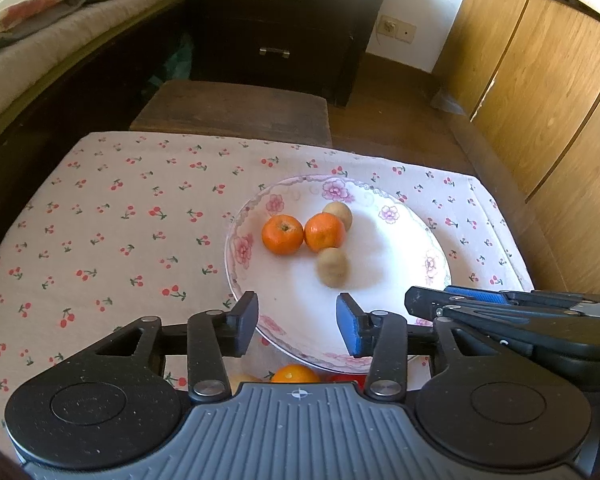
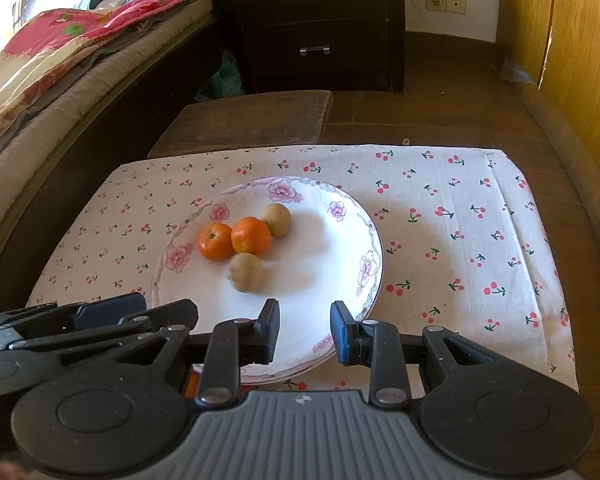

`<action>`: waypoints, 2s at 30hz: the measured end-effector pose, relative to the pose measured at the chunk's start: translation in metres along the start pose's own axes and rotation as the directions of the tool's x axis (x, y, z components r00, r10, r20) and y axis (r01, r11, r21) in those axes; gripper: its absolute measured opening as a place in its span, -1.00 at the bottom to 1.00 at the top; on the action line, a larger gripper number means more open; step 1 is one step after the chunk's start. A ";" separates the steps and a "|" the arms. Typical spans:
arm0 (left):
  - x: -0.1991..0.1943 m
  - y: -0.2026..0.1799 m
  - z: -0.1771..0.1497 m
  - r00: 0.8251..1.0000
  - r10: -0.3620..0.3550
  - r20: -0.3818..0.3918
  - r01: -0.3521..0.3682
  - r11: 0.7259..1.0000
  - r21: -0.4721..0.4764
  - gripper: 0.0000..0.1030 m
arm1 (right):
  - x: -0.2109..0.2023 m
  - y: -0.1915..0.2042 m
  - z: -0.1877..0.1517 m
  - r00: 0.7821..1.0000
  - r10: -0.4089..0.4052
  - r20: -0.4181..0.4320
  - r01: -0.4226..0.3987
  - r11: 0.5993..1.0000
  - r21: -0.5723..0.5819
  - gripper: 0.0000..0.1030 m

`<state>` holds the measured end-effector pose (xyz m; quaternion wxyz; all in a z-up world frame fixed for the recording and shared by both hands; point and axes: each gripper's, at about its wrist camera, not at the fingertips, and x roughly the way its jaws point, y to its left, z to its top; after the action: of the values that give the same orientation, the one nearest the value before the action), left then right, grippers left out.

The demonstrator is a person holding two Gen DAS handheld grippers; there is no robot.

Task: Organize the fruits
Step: 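Move both tools back from the bowl toward the fruit pile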

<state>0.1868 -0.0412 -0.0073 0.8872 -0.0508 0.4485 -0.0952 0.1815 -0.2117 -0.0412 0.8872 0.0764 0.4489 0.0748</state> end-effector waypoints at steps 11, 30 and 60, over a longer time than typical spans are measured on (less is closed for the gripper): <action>-0.009 0.006 0.000 1.000 -0.005 0.013 0.005 1.000 -0.023 0.05 | -0.010 0.007 -0.002 1.000 0.009 0.014 -0.009 1.000 -0.009 -0.42; -0.043 0.025 -0.025 1.000 0.009 -0.004 -0.009 1.000 -0.023 0.13 | -0.028 0.034 -0.042 0.998 0.045 -0.047 -0.047 0.998 -0.046 -0.41; -0.042 0.050 -0.032 0.999 0.000 -0.047 -0.003 0.998 -0.056 0.19 | 0.015 0.045 -0.043 0.995 0.040 -0.087 -0.041 0.999 -0.015 -0.32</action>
<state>0.1427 0.0168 -0.0018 0.8747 -0.0733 0.4719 -0.0831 0.1528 -0.1622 -0.0685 0.8658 0.0748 0.4847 0.0997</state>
